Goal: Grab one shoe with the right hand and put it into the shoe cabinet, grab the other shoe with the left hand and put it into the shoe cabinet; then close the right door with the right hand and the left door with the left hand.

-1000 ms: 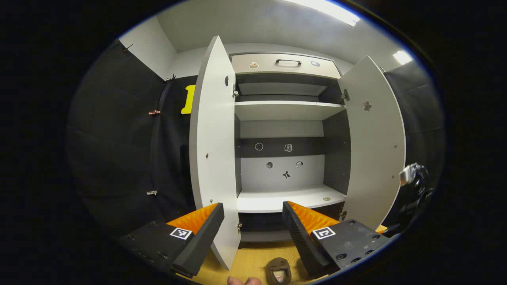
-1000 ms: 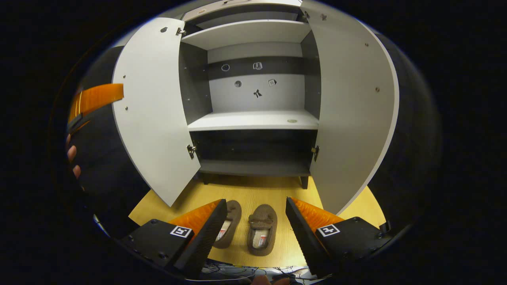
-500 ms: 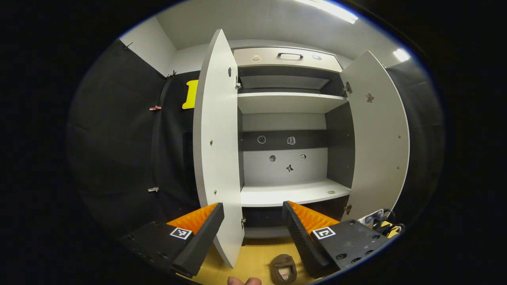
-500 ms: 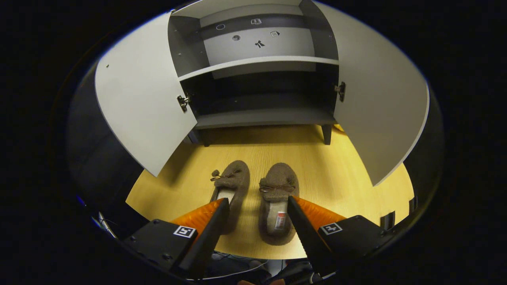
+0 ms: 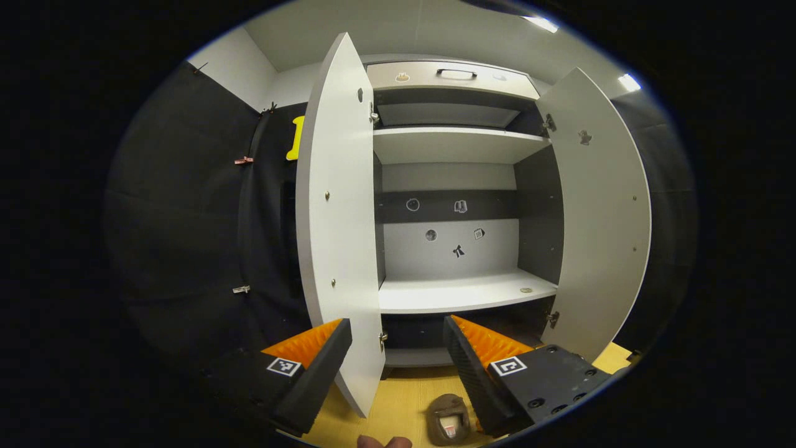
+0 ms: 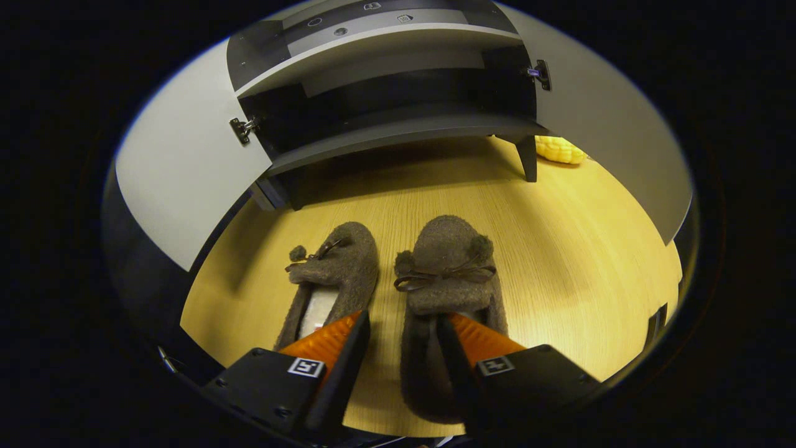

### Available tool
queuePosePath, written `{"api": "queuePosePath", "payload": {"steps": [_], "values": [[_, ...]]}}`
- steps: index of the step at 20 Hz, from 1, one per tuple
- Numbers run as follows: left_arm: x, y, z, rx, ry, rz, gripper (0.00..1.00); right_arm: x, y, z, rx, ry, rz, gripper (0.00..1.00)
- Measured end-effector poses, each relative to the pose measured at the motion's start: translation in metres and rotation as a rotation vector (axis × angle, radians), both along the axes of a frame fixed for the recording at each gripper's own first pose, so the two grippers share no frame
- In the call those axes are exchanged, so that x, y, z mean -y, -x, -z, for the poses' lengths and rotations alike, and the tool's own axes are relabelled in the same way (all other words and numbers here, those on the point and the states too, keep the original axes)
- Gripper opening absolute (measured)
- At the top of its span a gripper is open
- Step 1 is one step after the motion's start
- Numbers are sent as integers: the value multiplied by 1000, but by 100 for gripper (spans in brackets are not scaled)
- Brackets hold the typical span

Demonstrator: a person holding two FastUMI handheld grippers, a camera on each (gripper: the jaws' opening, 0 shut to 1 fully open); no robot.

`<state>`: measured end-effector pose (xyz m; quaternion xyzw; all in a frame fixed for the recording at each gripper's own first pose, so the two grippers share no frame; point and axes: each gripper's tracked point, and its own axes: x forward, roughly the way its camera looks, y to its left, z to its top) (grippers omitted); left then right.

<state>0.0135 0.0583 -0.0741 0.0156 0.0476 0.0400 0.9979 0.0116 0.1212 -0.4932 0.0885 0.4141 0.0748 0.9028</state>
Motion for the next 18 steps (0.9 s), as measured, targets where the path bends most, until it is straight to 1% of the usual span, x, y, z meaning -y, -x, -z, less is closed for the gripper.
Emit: {"api": "queuePosePath", "payload": {"steps": [1, 2, 4, 5, 6, 7, 9, 12, 15, 18], "values": [[-3, 0, 5, -8, -3, -8, 95, -2, -7, 3, 17, 2, 4, 56], [-4, 0, 9, -16, -3, -12, 95, -7, -13, 8, 28, -4, -2, 56], [-7, 1, 17, -34, -5, -20, 95, -7, -23, 16, 41, 10, 1, 27], [-9, 2, 21, -43, -9, -23, 95, -6, -25, 17, 54, 31, 12, 30], [-11, 1, 24, -49, -16, -27, 95, -3, -24, 8, 72, 37, 30, 30], [-12, 2, 26, -56, -21, -31, 95, -2, -34, 19, 72, 39, 32, 13], [-14, 2, 29, -65, -21, -36, 95, -2, -32, 14, 74, 39, 31, 13], [-12, 3, 27, -64, -22, -34, 95, 1, -27, -6, 84, 6, 26, 13], [-9, 5, 26, -62, -33, -26, 95, 8, -26, -44, 122, -25, 26, 13], [-2, 7, 22, -62, -26, -12, 94, 16, -31, -93, 172, -43, 25, 13]]}}
